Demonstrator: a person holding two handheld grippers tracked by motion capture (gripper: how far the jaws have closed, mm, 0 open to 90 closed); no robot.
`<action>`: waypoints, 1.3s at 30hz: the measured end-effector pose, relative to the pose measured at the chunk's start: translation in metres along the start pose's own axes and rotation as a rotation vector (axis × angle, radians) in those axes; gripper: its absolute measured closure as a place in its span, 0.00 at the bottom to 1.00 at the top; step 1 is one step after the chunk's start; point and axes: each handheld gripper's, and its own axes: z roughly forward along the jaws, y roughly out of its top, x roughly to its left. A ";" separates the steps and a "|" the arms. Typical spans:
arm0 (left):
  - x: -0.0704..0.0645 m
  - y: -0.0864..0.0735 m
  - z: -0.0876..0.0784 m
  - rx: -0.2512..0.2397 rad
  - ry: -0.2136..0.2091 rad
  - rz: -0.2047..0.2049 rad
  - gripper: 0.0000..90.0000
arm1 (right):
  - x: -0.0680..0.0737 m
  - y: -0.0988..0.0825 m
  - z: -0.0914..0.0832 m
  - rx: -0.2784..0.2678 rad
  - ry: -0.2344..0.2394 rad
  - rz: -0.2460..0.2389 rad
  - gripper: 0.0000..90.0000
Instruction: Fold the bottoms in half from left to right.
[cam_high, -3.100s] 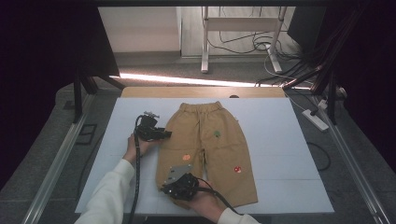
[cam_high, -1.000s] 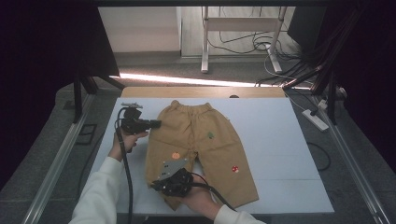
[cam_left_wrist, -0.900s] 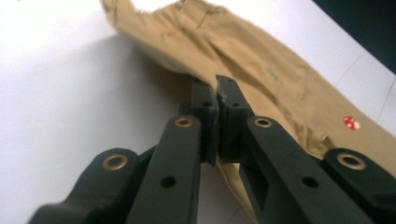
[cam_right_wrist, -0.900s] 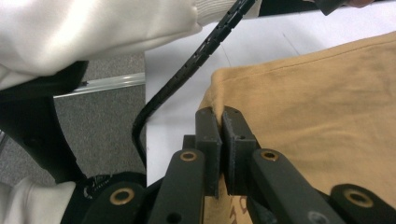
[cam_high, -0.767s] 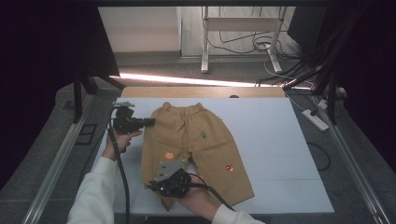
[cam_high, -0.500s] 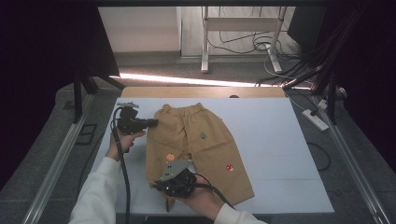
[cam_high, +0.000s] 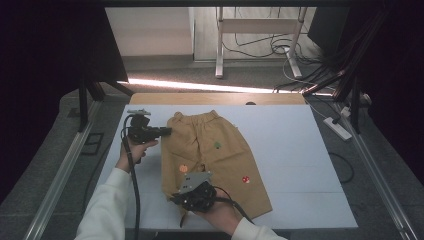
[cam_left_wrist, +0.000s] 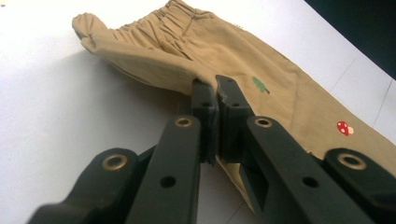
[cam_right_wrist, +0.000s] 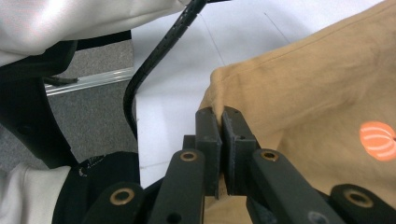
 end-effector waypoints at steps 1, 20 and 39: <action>-0.001 0.000 0.001 -0.001 -0.003 0.000 0.96 | 0.000 -0.001 -0.002 0.002 -0.005 0.000 0.96; -0.019 0.008 0.017 -0.010 -0.018 0.036 0.96 | -0.003 -0.018 -0.029 0.000 -0.046 0.028 0.96; -0.026 0.010 0.032 0.009 -0.026 0.048 0.96 | -0.010 -0.035 -0.043 0.013 -0.069 0.068 0.96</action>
